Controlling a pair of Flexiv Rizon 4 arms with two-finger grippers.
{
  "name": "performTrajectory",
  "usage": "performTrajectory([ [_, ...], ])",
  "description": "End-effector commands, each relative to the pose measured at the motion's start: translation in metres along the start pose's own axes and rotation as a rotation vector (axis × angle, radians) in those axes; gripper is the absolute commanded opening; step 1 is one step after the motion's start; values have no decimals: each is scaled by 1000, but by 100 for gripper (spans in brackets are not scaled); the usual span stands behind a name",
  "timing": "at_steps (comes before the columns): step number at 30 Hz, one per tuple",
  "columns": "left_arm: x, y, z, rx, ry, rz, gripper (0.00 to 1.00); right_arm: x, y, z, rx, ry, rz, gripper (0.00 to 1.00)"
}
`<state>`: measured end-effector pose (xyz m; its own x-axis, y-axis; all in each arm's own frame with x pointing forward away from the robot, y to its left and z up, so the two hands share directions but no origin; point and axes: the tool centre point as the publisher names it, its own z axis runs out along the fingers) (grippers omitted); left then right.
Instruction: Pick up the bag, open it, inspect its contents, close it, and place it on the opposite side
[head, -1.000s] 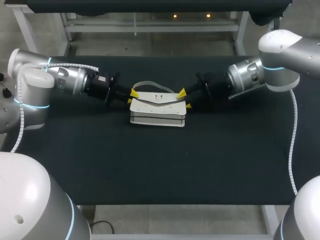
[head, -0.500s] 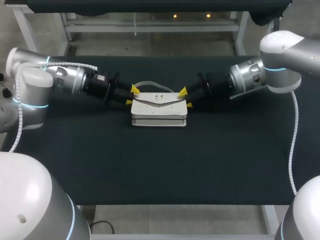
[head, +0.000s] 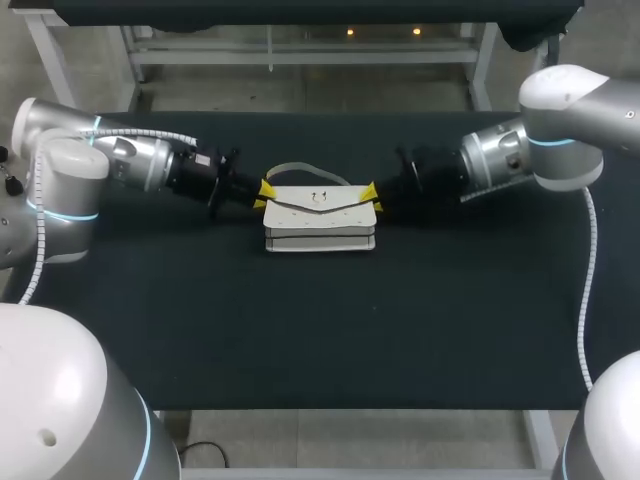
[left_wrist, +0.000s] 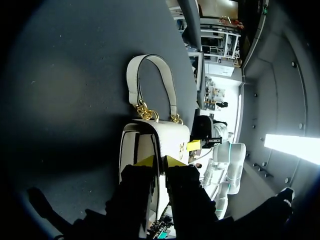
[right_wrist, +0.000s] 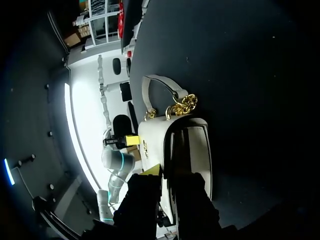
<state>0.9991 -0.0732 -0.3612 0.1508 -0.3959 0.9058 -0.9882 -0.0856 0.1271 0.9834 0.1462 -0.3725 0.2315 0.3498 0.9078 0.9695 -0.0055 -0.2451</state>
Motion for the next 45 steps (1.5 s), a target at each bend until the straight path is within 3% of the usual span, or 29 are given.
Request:
performTrajectory([
  [1, -1, 2, 3, 6, 2, 2, 0, -1, -2, 1, -7, 9, -2, 0],
  [6, 0, 5, 1, 8, 4, 2, 0, -1, -4, -1, -16, 10, -11, 0],
  [7, 1, 5, 0, 8, 6, 1, 16, 0, -4, -1, -22, 4, -13, 0],
  [8, 2, 6, -1, 9, 8, 1, 48, 1, -5, -2, -24, 0, -15, 0],
  [9, 3, 6, -2, 10, 10, 1, 85, 1, -6, -2, -25, -4, -17, 24],
  [10, 4, 7, -3, 11, 12, 2, 100, 2, -6, -3, -28, -6, -19, 49],
  [11, 5, 8, -4, 12, 14, 3, 100, 2, -7, -3, -31, -9, -21, 93],
  [12, 6, 9, -4, 15, 14, 5, 100, 3, -7, -4, -34, -11, -22, 100],
  [31, 19, 30, -35, 33, 4, -2, 100, 5, -26, -21, -55, -52, -51, 100],
  [35, 16, 31, -41, 44, -5, -12, 100, 2, -28, -16, -44, -61, -48, 75],
  [37, 15, 33, -45, 58, -11, -21, 100, 0, -29, -13, -34, -64, -43, 54],
  [38, 14, 33, -47, 59, -11, -22, 100, 0, -29, -12, -30, -67, -42, 48],
  [45, 8, 35, -56, 81, -17, -42, 100, -1, -31, -7, -12, -97, -41, 36],
])
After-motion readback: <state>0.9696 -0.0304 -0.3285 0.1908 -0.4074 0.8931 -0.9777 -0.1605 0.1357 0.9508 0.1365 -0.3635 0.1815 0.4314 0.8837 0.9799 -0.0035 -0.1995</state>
